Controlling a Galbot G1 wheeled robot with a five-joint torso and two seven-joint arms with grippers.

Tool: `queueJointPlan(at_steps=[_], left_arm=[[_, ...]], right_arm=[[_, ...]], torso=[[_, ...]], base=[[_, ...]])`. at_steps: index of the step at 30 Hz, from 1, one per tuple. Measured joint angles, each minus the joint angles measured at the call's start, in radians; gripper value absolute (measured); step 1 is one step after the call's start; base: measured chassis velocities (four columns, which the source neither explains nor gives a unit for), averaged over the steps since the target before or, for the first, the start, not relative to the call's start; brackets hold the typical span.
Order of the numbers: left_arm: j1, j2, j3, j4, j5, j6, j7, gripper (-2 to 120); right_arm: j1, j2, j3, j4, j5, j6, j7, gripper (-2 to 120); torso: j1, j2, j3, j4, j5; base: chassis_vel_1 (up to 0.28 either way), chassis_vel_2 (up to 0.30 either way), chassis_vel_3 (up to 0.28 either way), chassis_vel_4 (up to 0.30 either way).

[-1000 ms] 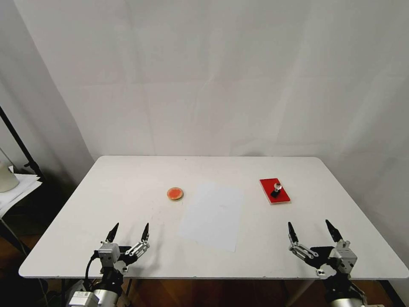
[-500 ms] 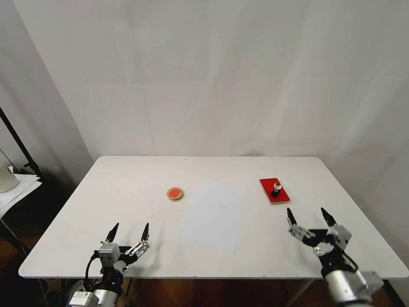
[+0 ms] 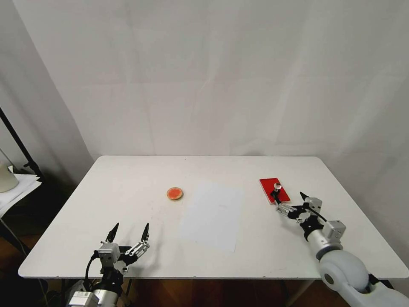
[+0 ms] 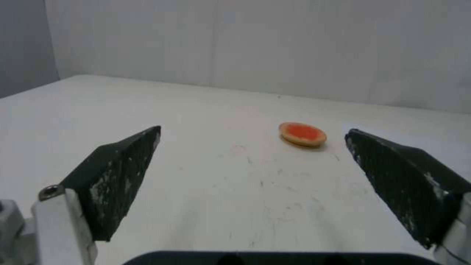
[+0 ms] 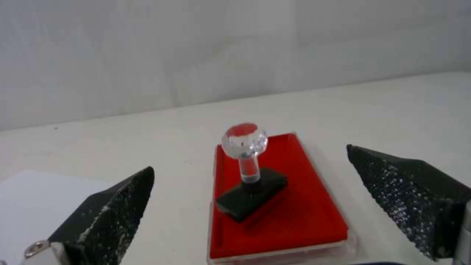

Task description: Pick up the stamp from the ink pad and place it onto another ink pad.

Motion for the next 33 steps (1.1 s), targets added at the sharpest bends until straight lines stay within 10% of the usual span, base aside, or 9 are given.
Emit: queueJointPlan(at_steps=[10, 33], left_arm=[[0.0, 0.0, 0.0, 0.0, 0.0, 0.0, 0.0, 100], [0.0, 0.0, 0.0, 0.0, 0.0, 0.0, 0.0, 100]], right_arm=[[0.116, 0.034, -0.082, -0.116, 0.012, 0.005, -0.003, 95], [0.155, 0.042, -0.129, -0.165, 0.011, 0.007, -0.001, 15]], torso=[[0.0, 0.0, 0.0, -0.0004, 0.0001], [0.0, 0.0, 0.0, -0.0003, 0.0]], base=[[0.0, 0.0, 0.0, 0.0], [0.0, 0.0, 0.0, 0.0]])
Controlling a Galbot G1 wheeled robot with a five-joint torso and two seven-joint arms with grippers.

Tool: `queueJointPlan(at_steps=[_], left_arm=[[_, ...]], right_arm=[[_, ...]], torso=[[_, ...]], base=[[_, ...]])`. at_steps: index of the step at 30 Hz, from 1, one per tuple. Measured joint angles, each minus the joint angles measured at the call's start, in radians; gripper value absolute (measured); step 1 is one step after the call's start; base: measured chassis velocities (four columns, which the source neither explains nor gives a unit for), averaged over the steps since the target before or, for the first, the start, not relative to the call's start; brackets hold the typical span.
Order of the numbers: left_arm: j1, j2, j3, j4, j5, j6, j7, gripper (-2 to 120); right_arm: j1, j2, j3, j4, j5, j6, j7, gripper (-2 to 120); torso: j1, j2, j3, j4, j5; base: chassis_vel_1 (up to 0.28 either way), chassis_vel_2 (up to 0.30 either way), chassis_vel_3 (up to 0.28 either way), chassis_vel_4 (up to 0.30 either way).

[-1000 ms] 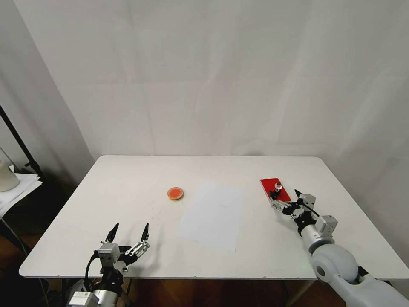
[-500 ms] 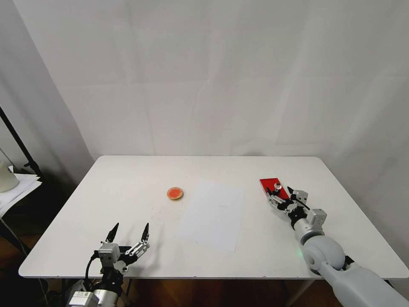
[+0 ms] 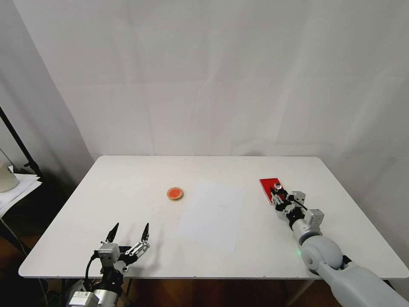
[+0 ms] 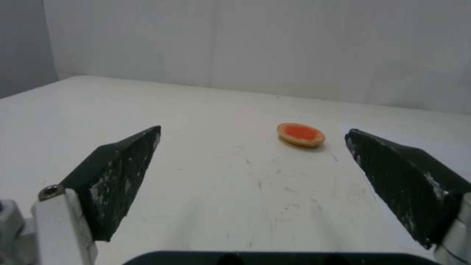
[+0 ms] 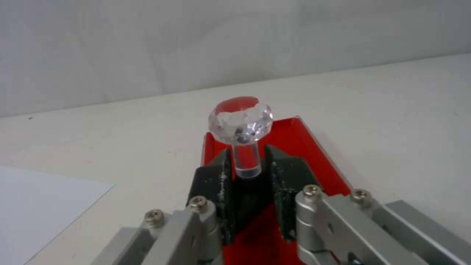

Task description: Pick up the stamp from the ink pad and place it onto another ink pad.

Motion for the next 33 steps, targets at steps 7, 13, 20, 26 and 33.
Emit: queueJointPlan(at_steps=[7, 13, 20, 26, 33], left_arm=[[0.0, 0.0, 0.0, 0.0, 0.0, 0.0, 0.0, 100], [0.0, 0.0, 0.0, 0.0, 0.0, 0.0, 0.0, 100], [0.0, 0.0, 0.0, 0.0, 0.0, 0.0, 0.0, 100], [0.0, 0.0, 0.0, 0.0, 0.0, 0.0, 0.0, 100], [0.0, 0.0, 0.0, 0.0, 0.0, 0.0, 0.0, 100]], right_arm=[[0.011, -0.011, -0.001, 0.009, -0.007, -0.002, 0.008, 9], [0.118, -0.091, -0.114, 0.128, 0.025, -0.004, -0.097, 9], [0.332, -0.037, -0.419, 0.07, 0.049, -0.038, -0.169, 9], [0.484, 0.037, -0.596, -0.036, 0.107, -0.074, -0.145, 9], [0.496, 0.046, -0.635, -0.052, 0.161, -0.088, -0.123, 9]], torso=[[0.0, 0.0, 0.0, 0.0001, 0.0007], [0.0, 0.0, 0.0, -0.0004, -0.0009], [0.0, 0.0, 0.0, 0.0004, 0.0004], [0.0, 0.0, 0.0, 0.0003, -0.0001], [0.0, 0.0, 0.0, -0.0002, 0.0001]], base=[[0.0, 0.0, 0.0, 0.0], [0.0, 0.0, 0.0, 0.0], [0.0, 0.0, 0.0, 0.0], [0.0, 0.0, 0.0, 0.0], [0.0, 0.0, 0.0, 0.0]])
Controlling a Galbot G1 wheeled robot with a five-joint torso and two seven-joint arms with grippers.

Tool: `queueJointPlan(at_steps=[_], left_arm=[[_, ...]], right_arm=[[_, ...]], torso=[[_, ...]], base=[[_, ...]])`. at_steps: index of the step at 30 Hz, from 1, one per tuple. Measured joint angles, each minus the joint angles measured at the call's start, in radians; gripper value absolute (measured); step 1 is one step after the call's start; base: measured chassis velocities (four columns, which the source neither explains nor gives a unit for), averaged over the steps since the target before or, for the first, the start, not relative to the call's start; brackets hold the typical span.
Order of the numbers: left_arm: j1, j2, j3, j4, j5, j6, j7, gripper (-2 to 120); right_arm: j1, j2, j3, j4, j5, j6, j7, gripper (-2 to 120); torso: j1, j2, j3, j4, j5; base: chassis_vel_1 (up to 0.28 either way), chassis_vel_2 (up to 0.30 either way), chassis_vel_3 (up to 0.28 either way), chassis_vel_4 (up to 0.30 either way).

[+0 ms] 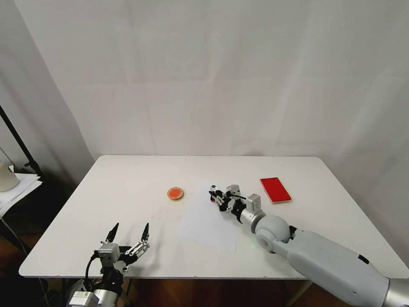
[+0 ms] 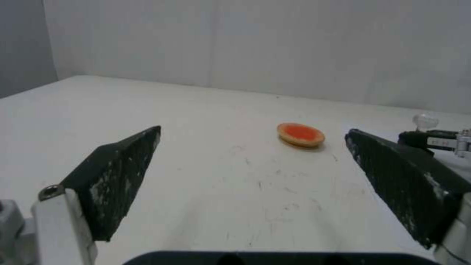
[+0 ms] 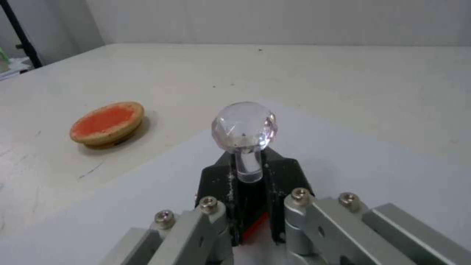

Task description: Pick up the stamp from the ink pad and place it onto another ink pad.

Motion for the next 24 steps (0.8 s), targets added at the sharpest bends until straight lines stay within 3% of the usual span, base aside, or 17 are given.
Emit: queueJointPlan(at_steps=[9, 15, 20, 24], left_arm=[[0.0, 0.0, 0.0, 0.0, 0.0, 0.0, 0.0, 100], [0.0, 0.0, 0.0, 0.0, 0.0, 0.0, 0.0, 100], [0.0, 0.0, 0.0, 0.0, 0.0, 0.0, 0.0, 100], [0.0, 0.0, 0.0, 0.0, 0.0, 0.0, 0.0, 100]], right_arm=[[-0.031, 0.012, 0.024, -0.003, -0.013, 0.011, 0.0, 9], [0.092, 0.018, -0.003, -0.003, -0.009, 0.029, -0.011, 9], [0.182, 0.092, -0.053, -0.044, -0.003, 0.032, -0.022, 9], [0.198, 0.226, -0.108, -0.125, -0.06, 0.032, -0.027, 9]], torso=[[0.0, 0.0, 0.0, 0.0, 0.0001], [0.0, 0.0, 0.0, -0.0002, -0.0006], [0.0, 0.0, 0.0, 0.0001, -0.0002], [0.0, 0.0, 0.0, 0.0005, -0.0002]], base=[[0.0, 0.0, 0.0, 0.0], [0.0, 0.0, 0.0, 0.0], [0.0, 0.0, 0.0, 0.0], [0.0, 0.0, 0.0, 0.0]])
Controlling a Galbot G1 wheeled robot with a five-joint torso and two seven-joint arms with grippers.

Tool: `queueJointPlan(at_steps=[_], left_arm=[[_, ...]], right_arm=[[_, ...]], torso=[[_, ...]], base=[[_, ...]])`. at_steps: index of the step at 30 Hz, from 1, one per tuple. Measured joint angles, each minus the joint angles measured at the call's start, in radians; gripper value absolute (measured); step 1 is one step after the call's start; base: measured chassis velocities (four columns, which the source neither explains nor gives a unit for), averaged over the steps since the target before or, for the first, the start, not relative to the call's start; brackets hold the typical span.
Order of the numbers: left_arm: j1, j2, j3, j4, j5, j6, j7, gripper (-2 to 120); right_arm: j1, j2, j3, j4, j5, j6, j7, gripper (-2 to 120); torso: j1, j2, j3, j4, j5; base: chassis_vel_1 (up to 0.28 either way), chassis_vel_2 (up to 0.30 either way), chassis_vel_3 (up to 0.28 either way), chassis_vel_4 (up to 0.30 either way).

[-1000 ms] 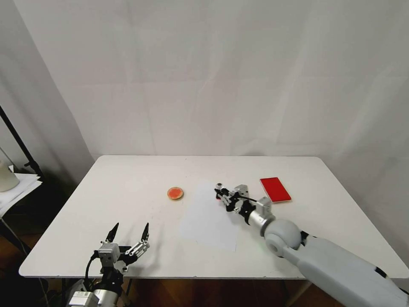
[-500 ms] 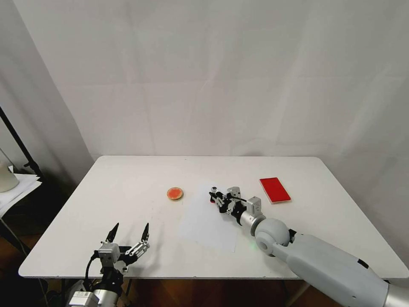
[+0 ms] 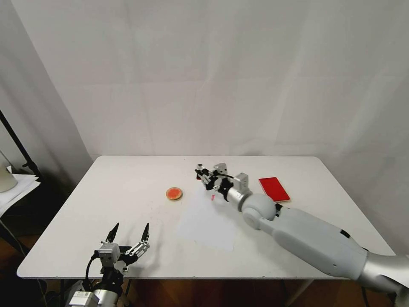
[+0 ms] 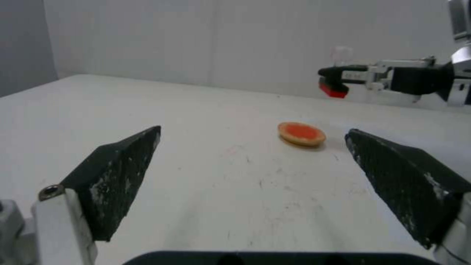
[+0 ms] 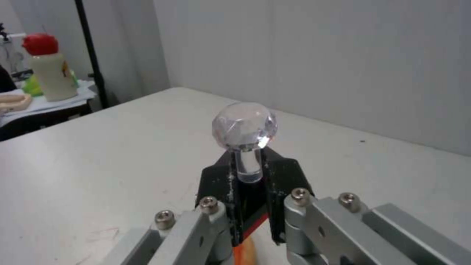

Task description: Pick up the stamp from the ink pad and place it onto another ink pad.

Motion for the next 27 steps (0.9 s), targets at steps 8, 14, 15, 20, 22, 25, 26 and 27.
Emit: queueJointPlan(at_steps=[8, 14, 15, 20, 22, 25, 26, 27], left_arm=[[0.0, 0.0, 0.0, 0.0, 0.0, 0.0, 0.0, 100], [0.0, 0.0, 0.0, 0.0, 0.0, 0.0, 0.0, 100], [0.0, 0.0, 0.0, 0.0, 0.0, 0.0, 0.0, 100], [0.0, 0.0, 0.0, 0.0, 0.0, 0.0, 0.0, 100], [0.0, 0.0, 0.0, 0.0, 0.0, 0.0, 0.0, 100], [0.0, 0.0, 0.0, 0.0, 0.0, 0.0, 0.0, 100], [0.0, 0.0, 0.0, 0.0, 0.0, 0.0, 0.0, 100], [0.0, 0.0, 0.0, 0.0, 0.0, 0.0, 0.0, 100]], right_arm=[[-0.005, 0.068, -0.029, -0.05, -0.024, -0.001, 0.003, 9], [-0.008, 0.089, -0.037, -0.073, -0.026, 0.001, 0.004, 9], [-0.009, 0.093, -0.038, -0.077, -0.027, 0.002, 0.004, 9], [-0.016, 0.111, -0.037, -0.096, -0.029, 0.007, 0.004, 9], [-0.021, 0.117, -0.036, -0.103, -0.032, 0.01, 0.004, 9], [-0.027, 0.117, -0.028, -0.11, -0.035, 0.013, 0.003, 9], [-0.03, 0.115, -0.027, -0.11, -0.035, 0.014, 0.003, 9], [-0.032, 0.112, -0.027, -0.11, -0.036, 0.014, 0.003, 9]], torso=[[0.0, 0.0, 0.0, -0.0004, -0.0001], [0.0, 0.0, 0.0, -0.0004, -0.0001], [0.0, 0.0, 0.0, -0.0004, -0.0001], [0.0, 0.0, 0.0, -0.0004, 0.0002], [0.0, 0.0, 0.0, -0.0003, 0.0003], [0.0, 0.0, 0.0, -0.0003, 0.0003], [0.0, 0.0, 0.0, -0.0004, 0.0003], [0.0, 0.0, 0.0, -0.0004, 0.0003]], base=[[0.0, 0.0, 0.0, 0.0], [0.0, 0.0, 0.0, 0.0], [0.0, 0.0, 0.0, 0.0], [0.0, 0.0, 0.0, 0.0], [0.0, 0.0, 0.0, 0.0], [0.0, 0.0, 0.0, 0.0], [0.0, 0.0, 0.0, 0.0], [0.0, 0.0, 0.0, 0.0]])
